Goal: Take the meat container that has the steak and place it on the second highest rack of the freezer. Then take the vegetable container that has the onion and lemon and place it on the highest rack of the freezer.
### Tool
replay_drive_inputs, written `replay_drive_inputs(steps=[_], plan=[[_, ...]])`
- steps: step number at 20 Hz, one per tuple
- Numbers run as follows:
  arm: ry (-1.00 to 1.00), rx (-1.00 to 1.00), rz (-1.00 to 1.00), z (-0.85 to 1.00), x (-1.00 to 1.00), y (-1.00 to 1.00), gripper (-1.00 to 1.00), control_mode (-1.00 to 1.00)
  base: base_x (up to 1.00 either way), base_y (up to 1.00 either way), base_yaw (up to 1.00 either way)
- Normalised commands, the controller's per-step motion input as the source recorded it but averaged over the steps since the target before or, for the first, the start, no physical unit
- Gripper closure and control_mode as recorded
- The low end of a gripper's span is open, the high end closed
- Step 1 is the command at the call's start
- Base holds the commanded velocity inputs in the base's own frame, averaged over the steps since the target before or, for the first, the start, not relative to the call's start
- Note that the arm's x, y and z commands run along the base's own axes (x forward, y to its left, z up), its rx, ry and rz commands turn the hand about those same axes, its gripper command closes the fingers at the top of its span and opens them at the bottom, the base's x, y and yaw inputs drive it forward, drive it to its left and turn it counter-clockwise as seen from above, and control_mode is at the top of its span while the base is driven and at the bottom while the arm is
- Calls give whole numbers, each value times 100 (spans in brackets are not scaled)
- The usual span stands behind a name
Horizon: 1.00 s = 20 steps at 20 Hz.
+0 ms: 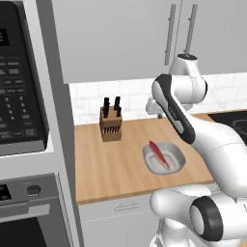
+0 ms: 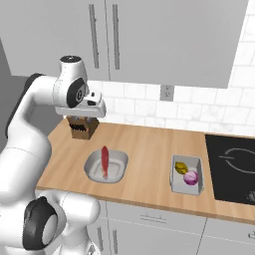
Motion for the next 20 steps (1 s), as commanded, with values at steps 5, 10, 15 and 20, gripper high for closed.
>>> replay_drive_inputs(steps=[5,10,15,20], plan=[[-2,0,6,-11,-21,-19,-100,-100,0,0,0],[-1,0,28,-30,-7,-81,-100,-100,0,0,0],[0,-2,29,-56,0,-59,-100,-100,0,0,0],[0,-13,21,-90,0,-9,-100,-100,0,0,0]])
